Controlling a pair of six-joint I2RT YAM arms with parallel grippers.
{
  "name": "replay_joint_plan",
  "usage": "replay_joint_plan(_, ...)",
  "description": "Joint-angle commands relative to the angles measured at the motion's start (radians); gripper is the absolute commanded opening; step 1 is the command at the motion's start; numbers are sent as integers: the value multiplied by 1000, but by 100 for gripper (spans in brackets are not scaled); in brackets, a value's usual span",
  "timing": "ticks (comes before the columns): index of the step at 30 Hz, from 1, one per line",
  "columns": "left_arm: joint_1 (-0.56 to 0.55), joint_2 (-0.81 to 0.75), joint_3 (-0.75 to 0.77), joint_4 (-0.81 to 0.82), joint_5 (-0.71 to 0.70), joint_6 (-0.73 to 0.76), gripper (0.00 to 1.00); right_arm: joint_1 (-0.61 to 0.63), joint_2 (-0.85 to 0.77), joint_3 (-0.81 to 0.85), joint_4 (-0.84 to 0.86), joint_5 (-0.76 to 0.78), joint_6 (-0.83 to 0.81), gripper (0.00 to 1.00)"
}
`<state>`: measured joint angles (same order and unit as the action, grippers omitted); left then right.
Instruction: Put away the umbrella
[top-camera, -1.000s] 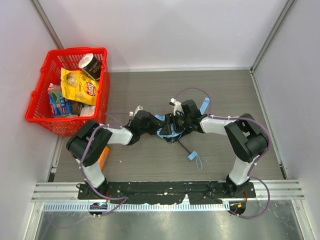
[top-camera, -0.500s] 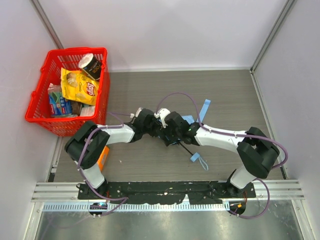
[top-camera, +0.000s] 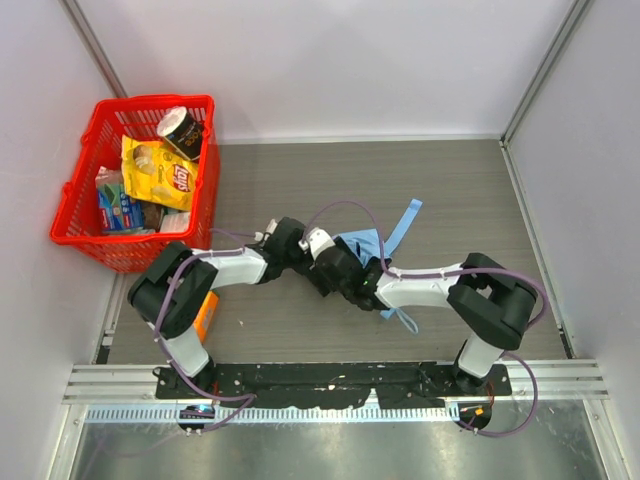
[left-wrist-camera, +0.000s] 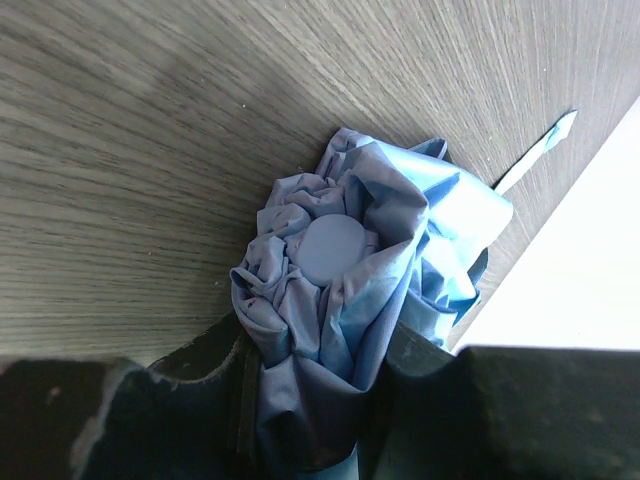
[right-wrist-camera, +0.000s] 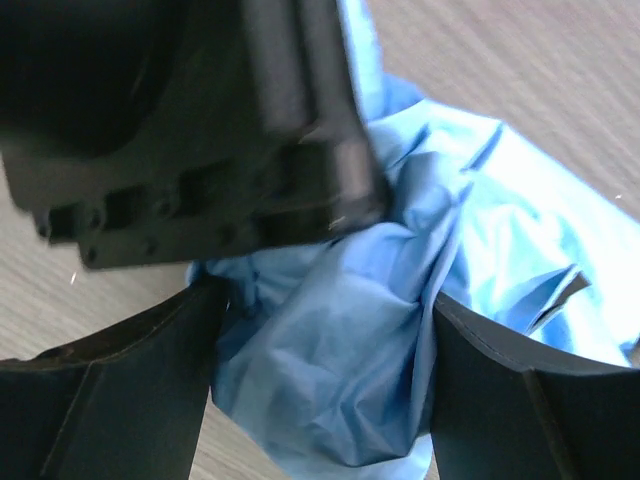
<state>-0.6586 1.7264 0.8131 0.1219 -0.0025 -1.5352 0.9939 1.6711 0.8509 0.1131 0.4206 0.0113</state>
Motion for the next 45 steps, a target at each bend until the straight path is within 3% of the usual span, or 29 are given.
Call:
replay_joint_plan(1,-24,-24,-18,-130,-16,15,0,63,33,-79,105,-74,-44,77)
replay_joint_plan(7,-24,-56,-52,-88,-7,-11,0,60,67,-82,59,-14,-11,76)
replay_joint_plan(9,-24,-70,-49,-109,-5,-29,0,60,98,-72,40,46,-11,71)
replay_joint_plan(11,-24,-86,-51,-119,-2,-57,0,60,122,-79,62,84,-16,59)
replay_joint_plan(14,-24,-109,-48,-149,-2,-66,0,60,159,-85,80,124,-13,31)
replay_joint_plan(15,-24,-117,-54,-142,-2,-69,0,60,162,-93,92,122,-13,26)
replay_joint_plan(16,-24,-123,-61,-137,-2,-72,0,58,161,-99,99,104,-13,12)
replay_joint_plan(18,-21,-126,-84,-70,-5,-65,0,52,157,-118,128,39,-22,1)
replay_joint_plan(19,-18,-125,-94,-47,-8,-60,2,46,150,-137,147,-6,-25,1)
replay_joint_plan(21,-12,-120,-112,4,-2,-33,27,22,130,-165,180,-101,-28,1)
replay_joint_plan(23,-7,-129,-130,33,-17,-2,74,-27,105,-194,207,-226,-22,1)
replay_joint_plan(25,-1,-152,-163,83,-31,30,99,-70,82,-216,229,-323,-14,1)
replay_joint_plan(30,24,-189,-256,241,-31,63,100,-172,61,-253,276,-575,29,1)
replay_joint_plan(37,19,-123,-203,265,-2,89,100,-279,91,-262,385,-893,143,1)
replay_joint_plan(45,-1,-31,-97,110,-51,93,100,-363,113,-247,533,-1091,323,1)
